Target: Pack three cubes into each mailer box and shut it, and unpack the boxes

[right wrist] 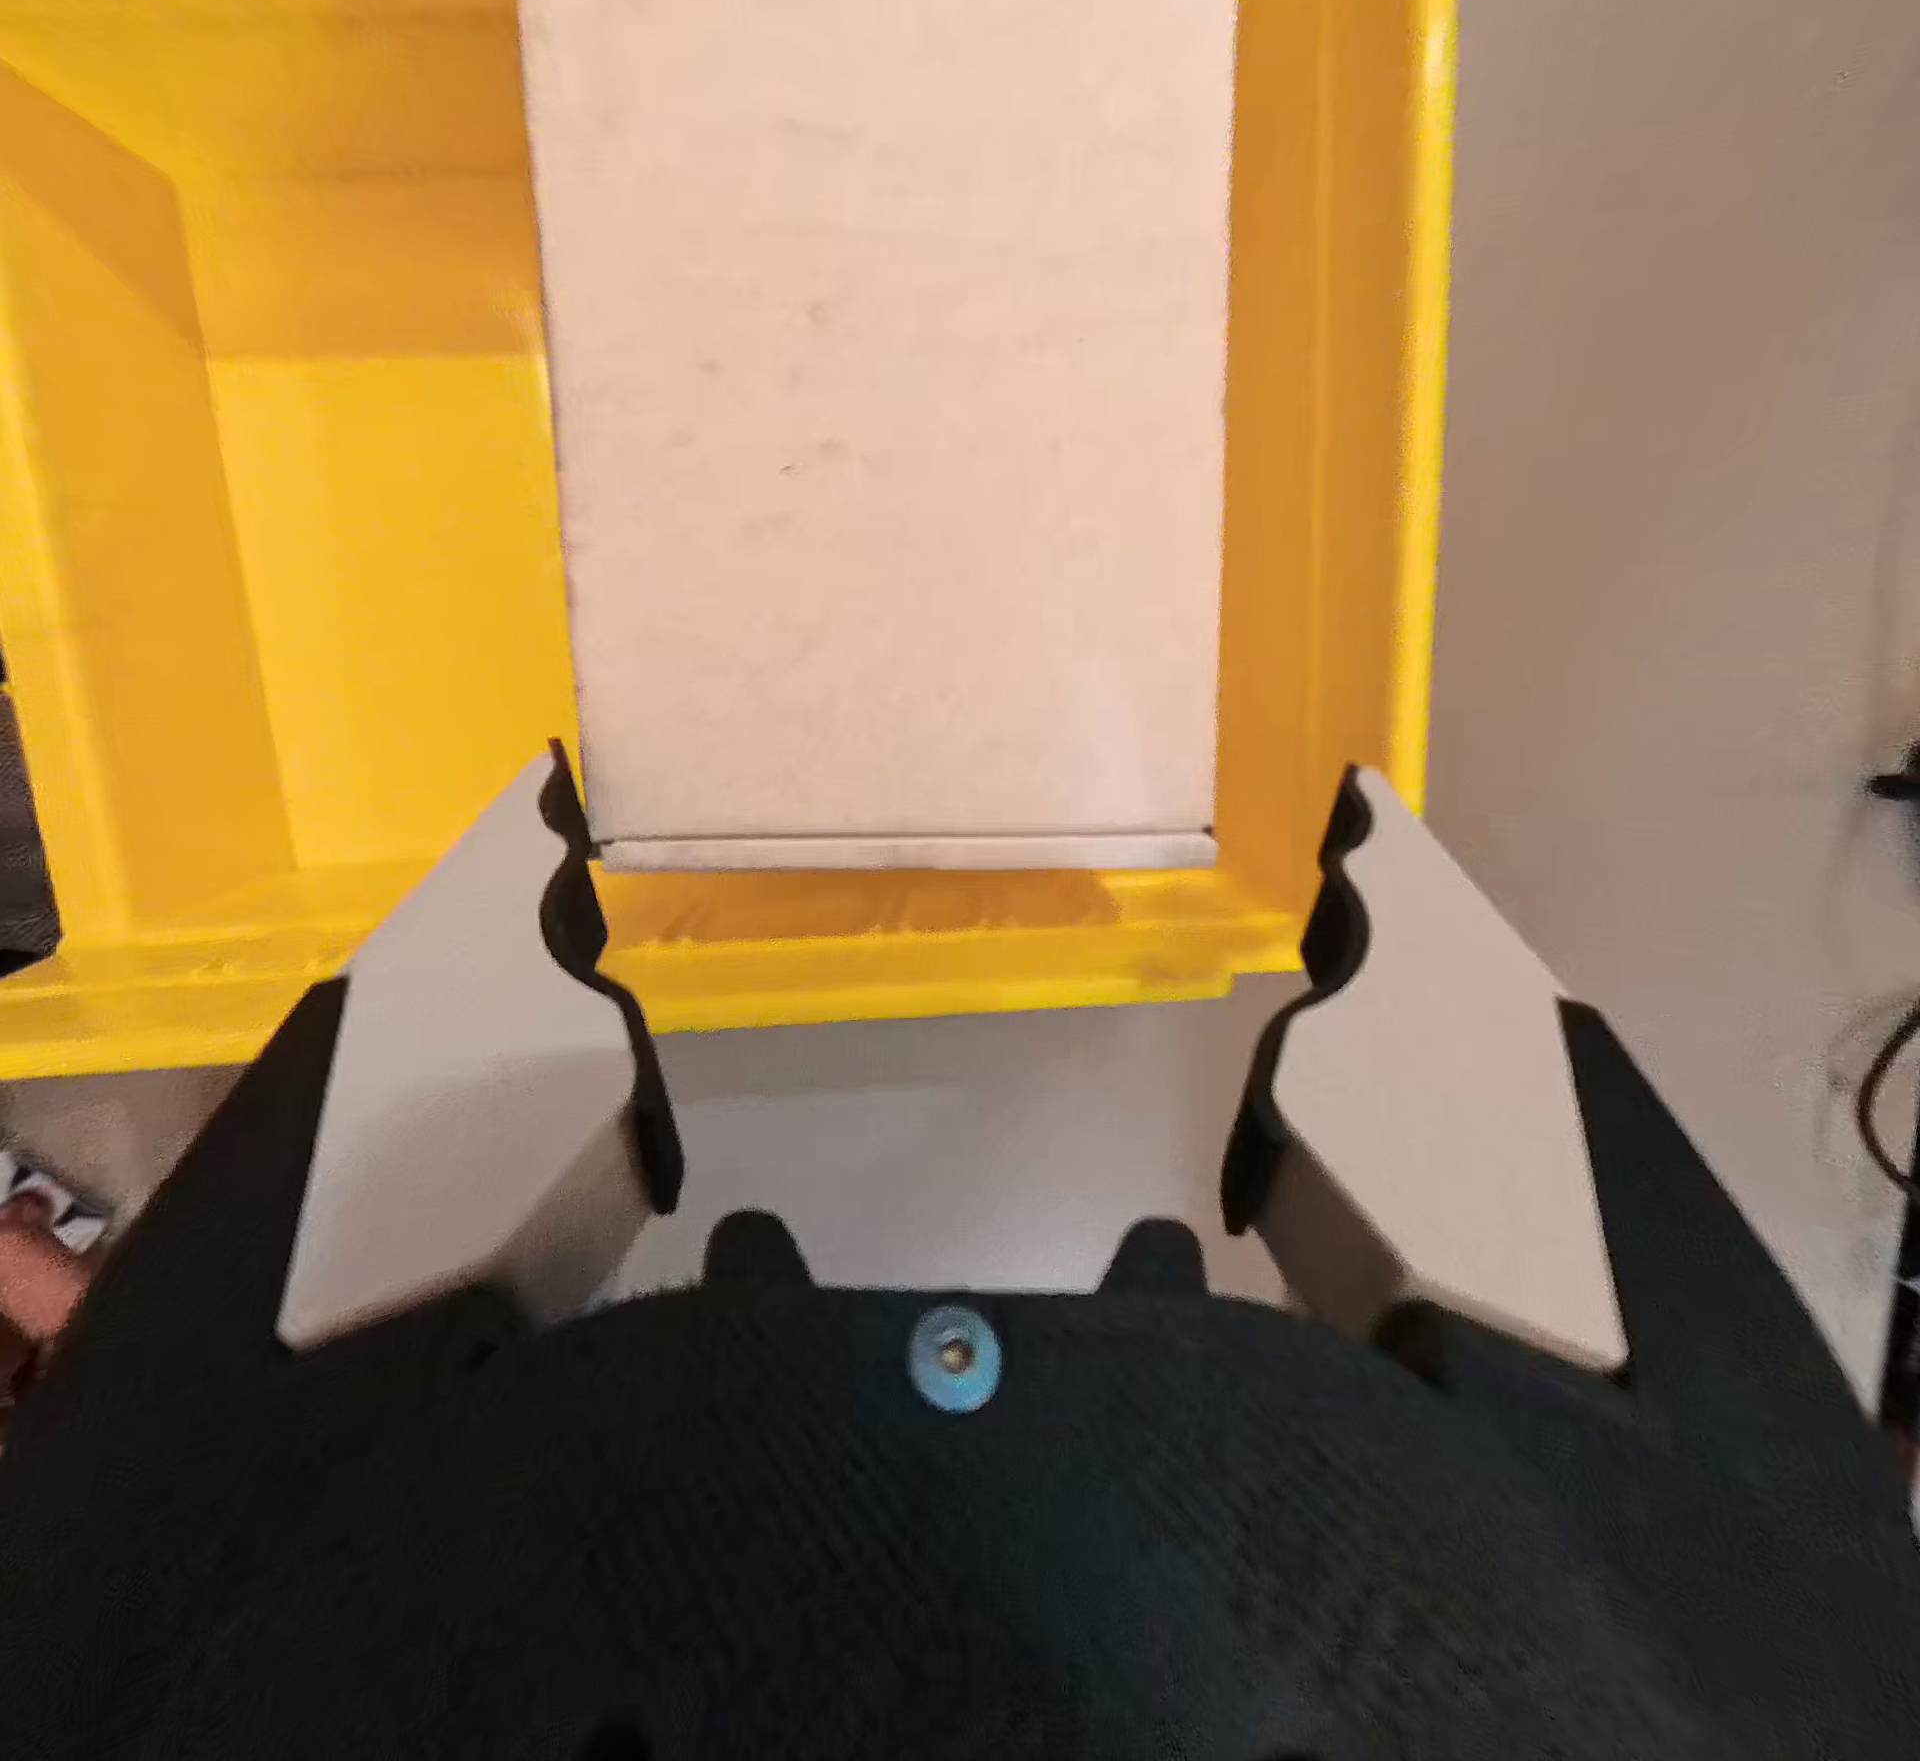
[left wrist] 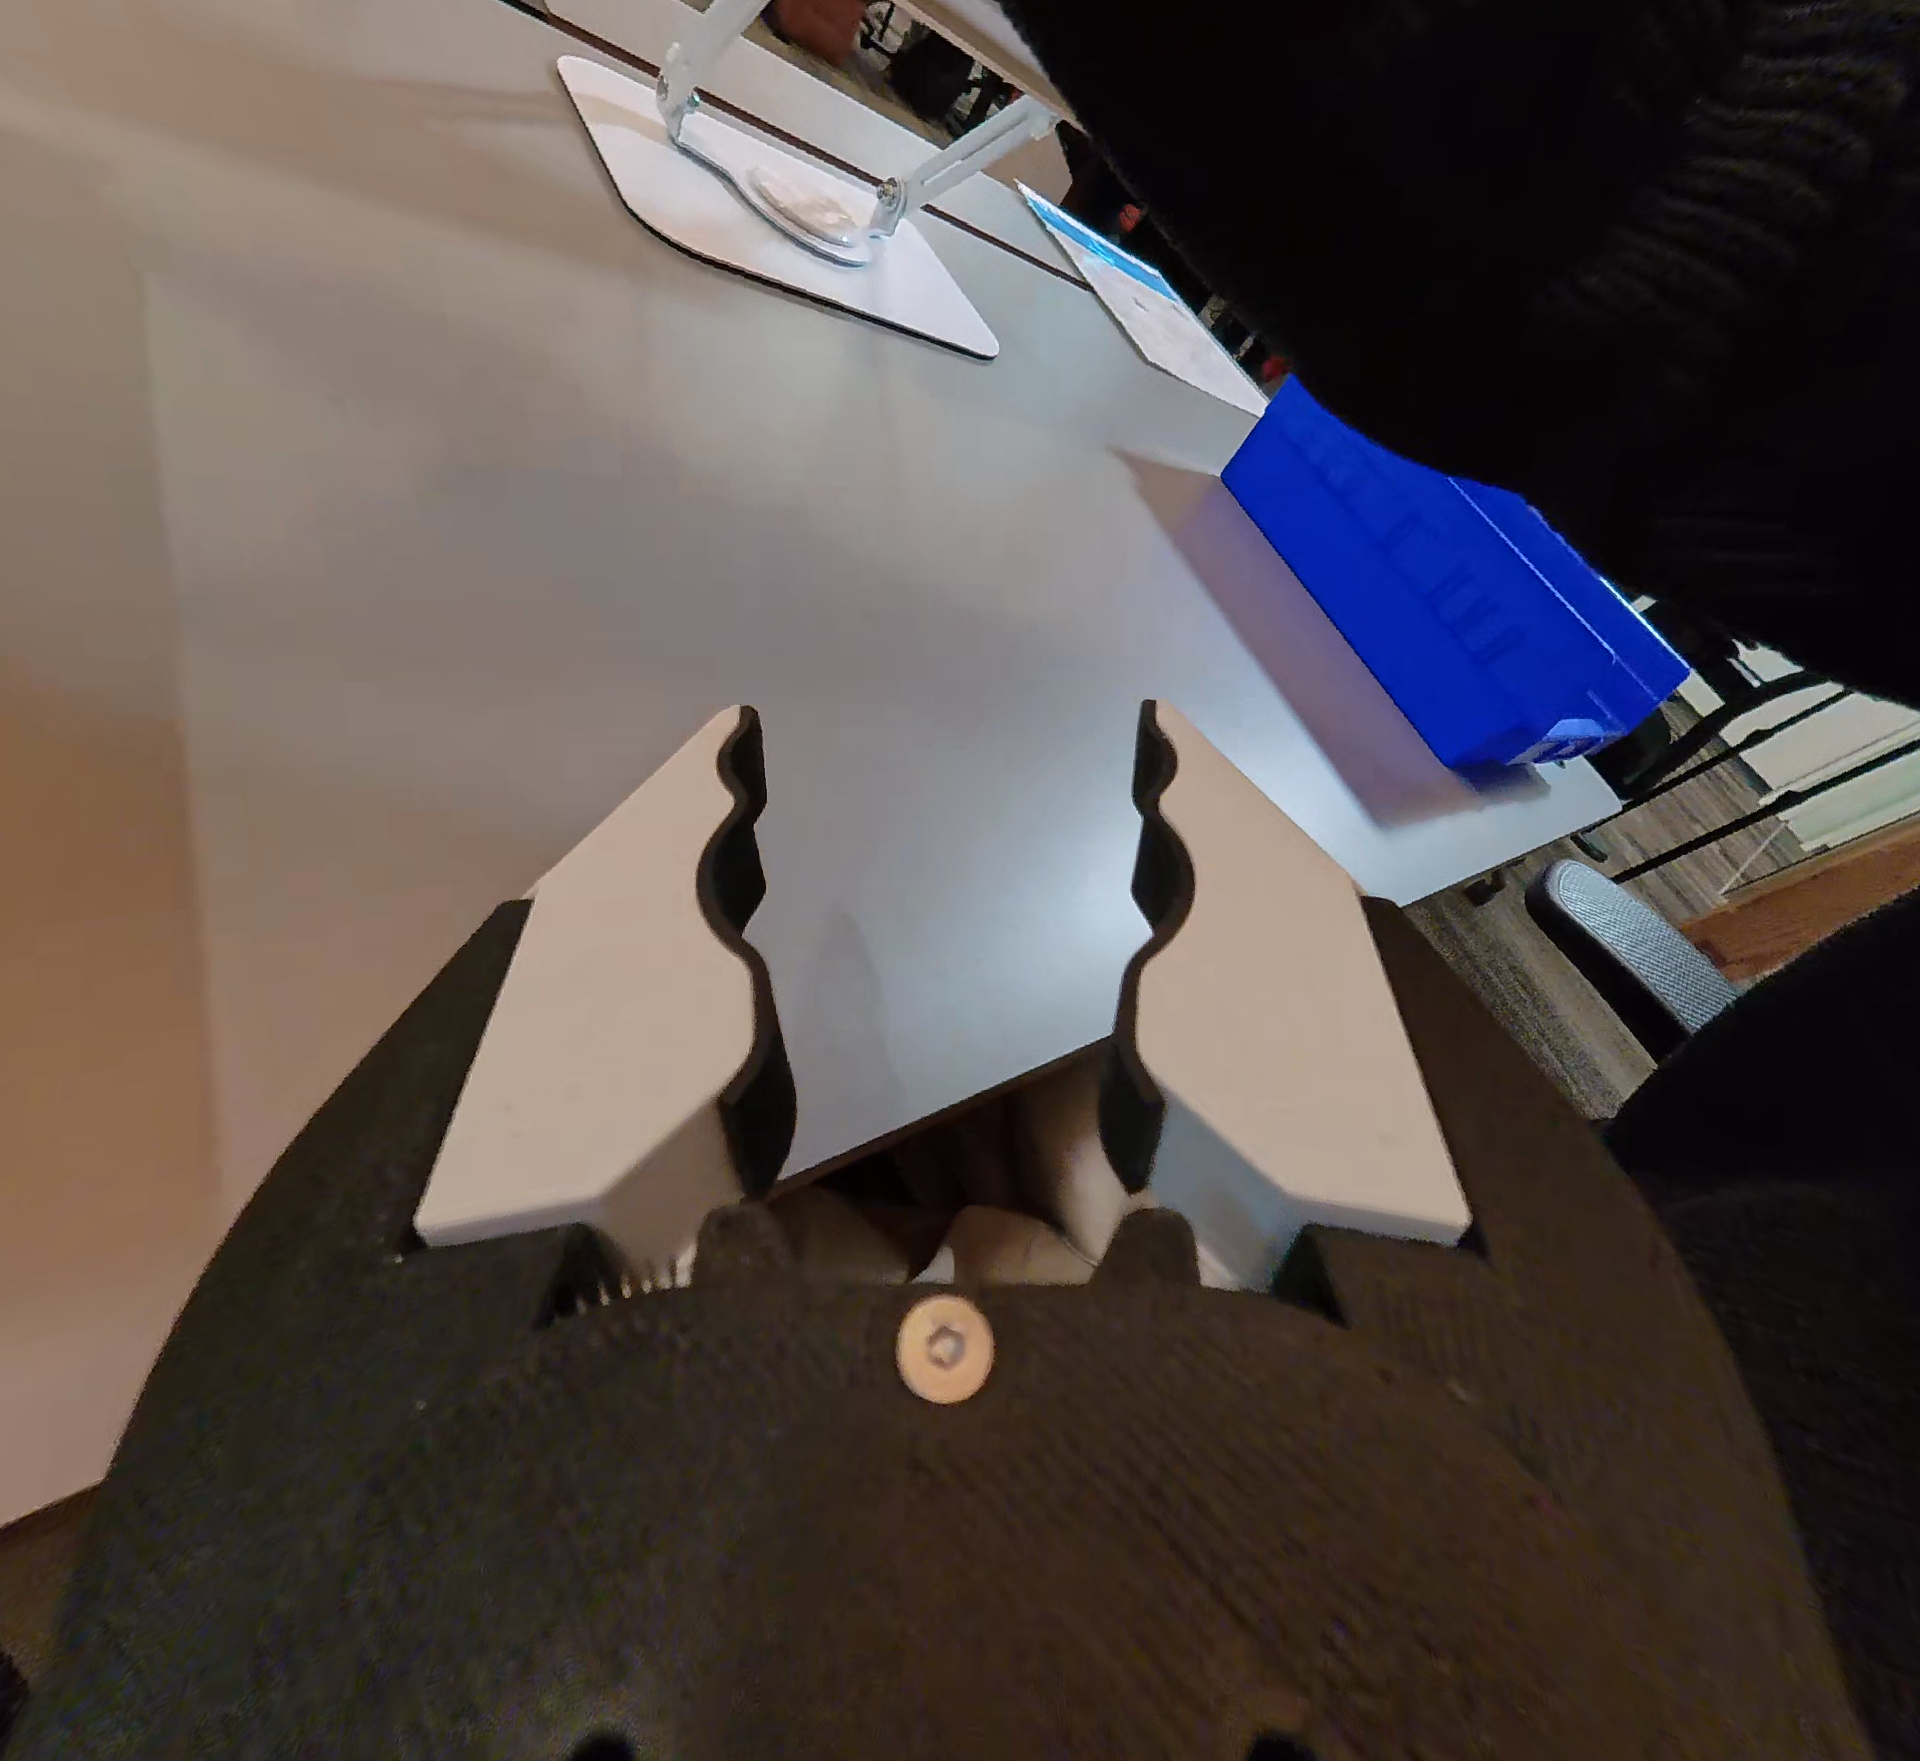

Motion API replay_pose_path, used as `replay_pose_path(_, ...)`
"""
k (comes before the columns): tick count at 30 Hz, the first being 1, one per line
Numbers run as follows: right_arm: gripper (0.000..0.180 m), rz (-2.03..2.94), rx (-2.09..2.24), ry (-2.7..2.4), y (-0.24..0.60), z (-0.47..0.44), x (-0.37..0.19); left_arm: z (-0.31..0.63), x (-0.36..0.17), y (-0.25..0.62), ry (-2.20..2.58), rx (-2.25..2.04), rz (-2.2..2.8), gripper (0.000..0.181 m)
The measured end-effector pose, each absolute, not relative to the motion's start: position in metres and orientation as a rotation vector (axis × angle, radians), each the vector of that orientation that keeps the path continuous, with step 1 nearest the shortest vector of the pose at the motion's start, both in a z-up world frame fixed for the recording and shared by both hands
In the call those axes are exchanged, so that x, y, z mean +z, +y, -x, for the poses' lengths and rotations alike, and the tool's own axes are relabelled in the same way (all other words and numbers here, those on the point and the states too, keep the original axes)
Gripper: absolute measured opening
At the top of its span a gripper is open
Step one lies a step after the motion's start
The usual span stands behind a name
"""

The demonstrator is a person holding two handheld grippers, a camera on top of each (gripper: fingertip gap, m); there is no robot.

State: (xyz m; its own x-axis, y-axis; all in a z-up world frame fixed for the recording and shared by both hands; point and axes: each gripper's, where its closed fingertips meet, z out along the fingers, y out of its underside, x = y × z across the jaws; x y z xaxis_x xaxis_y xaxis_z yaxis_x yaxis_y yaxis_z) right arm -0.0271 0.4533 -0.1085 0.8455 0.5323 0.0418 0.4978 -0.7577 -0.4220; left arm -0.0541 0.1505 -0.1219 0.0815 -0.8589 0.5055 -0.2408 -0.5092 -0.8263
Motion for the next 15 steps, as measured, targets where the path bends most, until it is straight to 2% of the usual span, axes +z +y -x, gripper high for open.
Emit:
replay_pose_path(3, 0.136, 2.632, 0.156, -0.783, 0.451, 0.033, -0.119, 0.054, -0.123, 0.149, 1.092, -1.453, 1.817, 0.072)
replay_pose_path(4, 0.128, 2.637, 0.164, -0.798, 0.450, 0.035, -0.121, 0.054, -0.123, 0.149, 1.094, -1.453, 1.818, 0.072)
replay_pose_path(8, 0.128, 2.629, 0.157, -0.850, 0.450, 0.038, -0.123, 0.054, -0.124, 0.149, 1.096, -1.452, 1.822, 0.072)
replay_pose_path(15, 0.126, 2.475, 0.225, -0.742, 0.460, 0.038, -0.080, 0.053, -0.126, 0.149, 1.105, -1.447, 1.828, 0.072)
